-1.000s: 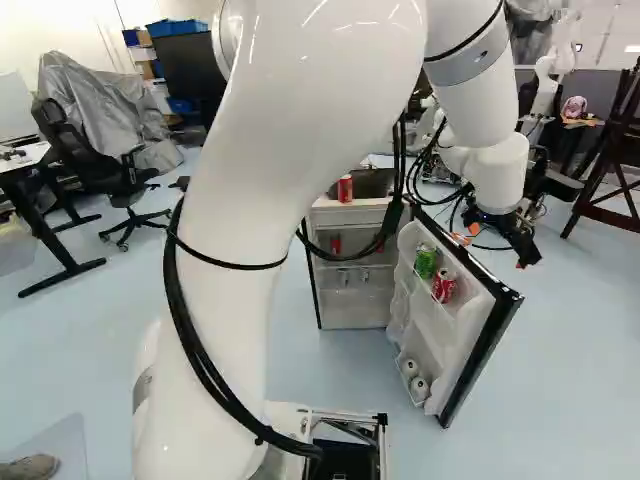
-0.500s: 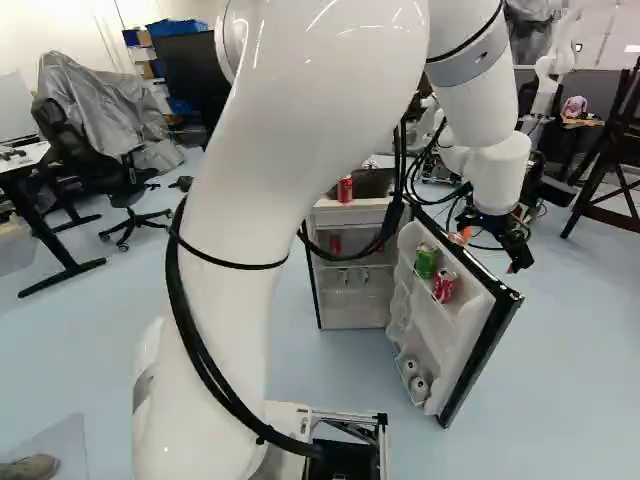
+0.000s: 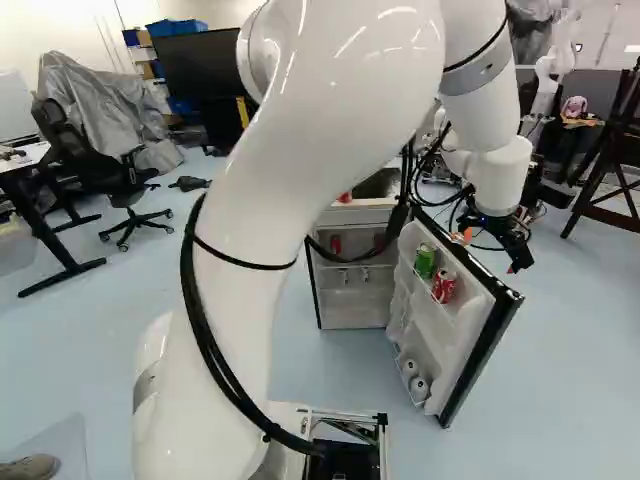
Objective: Grab a drink from the fridge
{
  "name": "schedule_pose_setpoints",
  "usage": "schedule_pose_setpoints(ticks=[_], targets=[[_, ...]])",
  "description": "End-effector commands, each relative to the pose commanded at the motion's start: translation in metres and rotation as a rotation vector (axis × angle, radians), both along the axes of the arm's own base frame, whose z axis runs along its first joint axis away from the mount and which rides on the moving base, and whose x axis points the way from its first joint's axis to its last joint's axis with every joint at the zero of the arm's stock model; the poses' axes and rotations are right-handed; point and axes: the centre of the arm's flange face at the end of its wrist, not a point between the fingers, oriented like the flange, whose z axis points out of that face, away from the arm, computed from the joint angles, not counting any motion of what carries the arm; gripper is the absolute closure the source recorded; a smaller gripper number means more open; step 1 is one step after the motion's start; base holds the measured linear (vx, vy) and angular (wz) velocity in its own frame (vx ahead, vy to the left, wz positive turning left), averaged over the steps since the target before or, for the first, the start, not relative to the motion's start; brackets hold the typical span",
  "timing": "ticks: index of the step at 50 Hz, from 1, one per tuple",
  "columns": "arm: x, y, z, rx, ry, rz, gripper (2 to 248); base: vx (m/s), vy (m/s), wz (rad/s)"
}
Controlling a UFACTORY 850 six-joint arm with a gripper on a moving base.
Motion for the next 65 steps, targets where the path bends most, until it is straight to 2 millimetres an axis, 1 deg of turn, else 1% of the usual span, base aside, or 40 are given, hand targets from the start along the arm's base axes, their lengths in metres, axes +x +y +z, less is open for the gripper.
schedule_pose_setpoints(ticks=[14, 19, 34, 65], targets=[[0.011, -0.015, -0.020, 0.009, 0.007, -0.001, 3, 0.000, 0.000, 0.000], [0.013, -0.019, -0.025, 0.009, 0.007, -0.002, 3, 0.000, 0.000, 0.000], [0.015, -0.021, -0.027, 0.012, 0.009, -0.002, 3, 0.000, 0.000, 0.000], [0.012, -0.018, -0.027, 0.034, 0.023, 0.000, 3, 0.000, 0.000, 0.000]])
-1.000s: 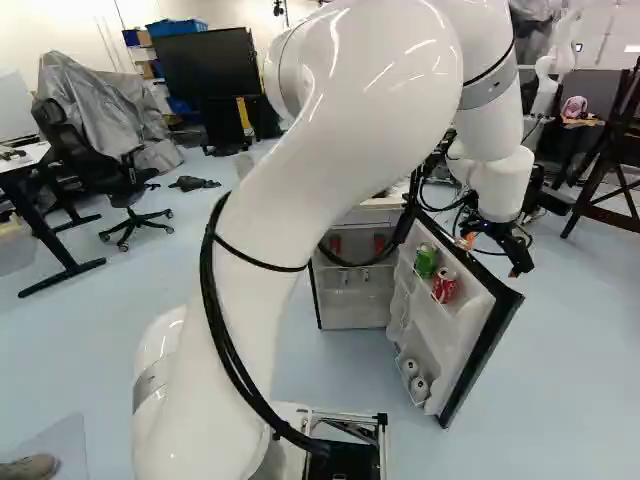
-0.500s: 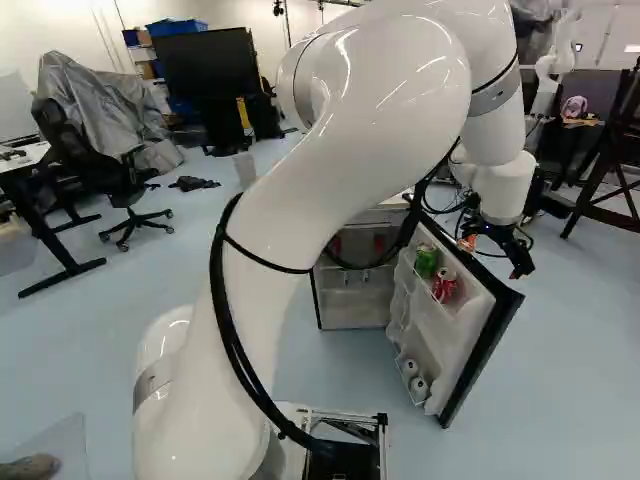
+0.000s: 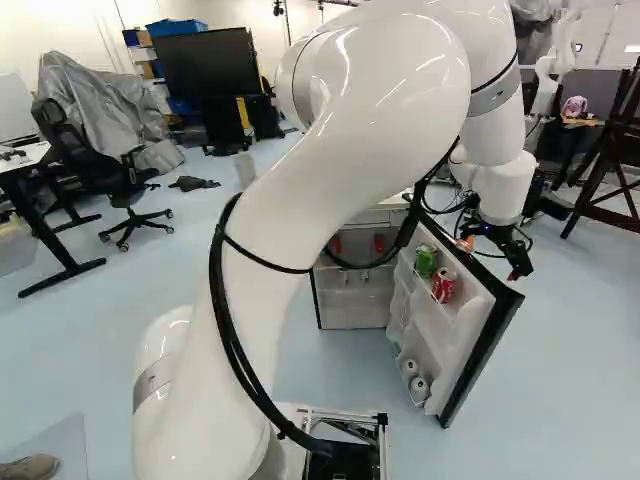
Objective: Grab a drink from the fridge
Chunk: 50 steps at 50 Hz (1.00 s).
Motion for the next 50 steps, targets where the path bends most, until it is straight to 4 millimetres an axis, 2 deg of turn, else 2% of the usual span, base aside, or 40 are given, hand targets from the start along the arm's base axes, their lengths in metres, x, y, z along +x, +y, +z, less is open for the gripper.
schedule_pose_setpoints(ticks=[50], targets=[[-0.017, 0.014, 0.000, 0.048, 0.031, -0.004, 3, 0.000, 0.000, 0.000]])
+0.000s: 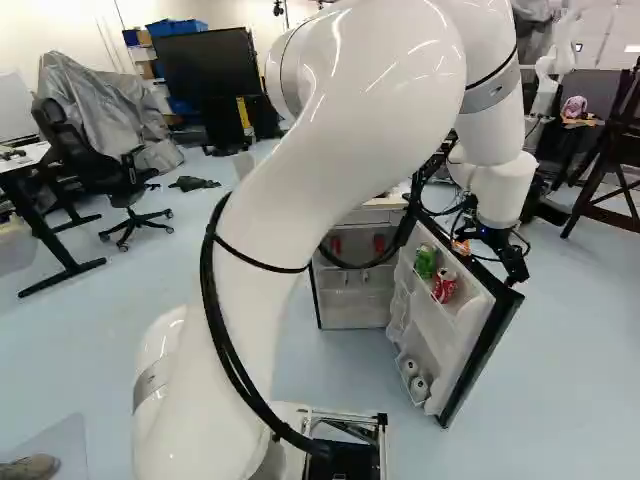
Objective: Grab a drink from the fridge
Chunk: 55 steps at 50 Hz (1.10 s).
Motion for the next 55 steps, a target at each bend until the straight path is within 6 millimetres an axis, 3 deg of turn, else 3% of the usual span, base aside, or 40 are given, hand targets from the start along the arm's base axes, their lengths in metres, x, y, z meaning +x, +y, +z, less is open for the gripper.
schedule_pose_setpoints(ticks=[55], targets=[[-0.028, 0.033, 0.001, 0.068, 0.046, 0.000, 3, 0.000, 0.000, 0.000]])
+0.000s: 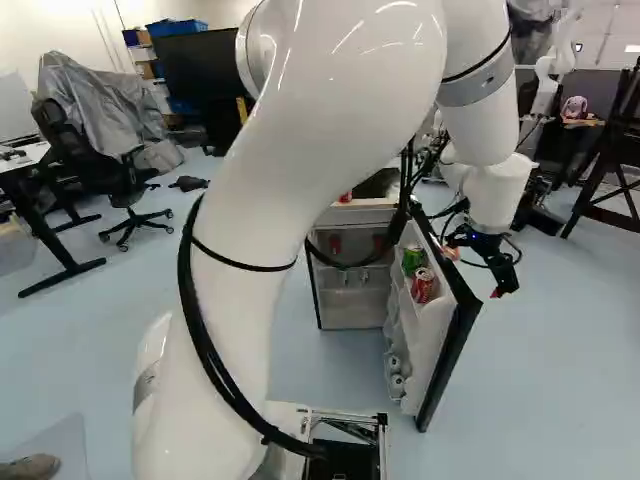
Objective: Grab a drink from the fridge
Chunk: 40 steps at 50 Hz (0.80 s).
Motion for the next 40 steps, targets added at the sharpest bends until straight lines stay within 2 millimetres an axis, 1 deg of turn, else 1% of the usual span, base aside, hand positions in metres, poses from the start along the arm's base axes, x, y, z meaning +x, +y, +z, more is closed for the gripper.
schedule_pose_setpoints(ticks=[15, 40], targets=[[-0.008, 0.014, 0.000, 0.021, 0.014, 0.005, 3, 0.000, 0.000, 0.000], [-0.020, 0.048, 0.000, 0.059, 0.041, 0.026, 3, 0.000, 0.000, 0.000]])
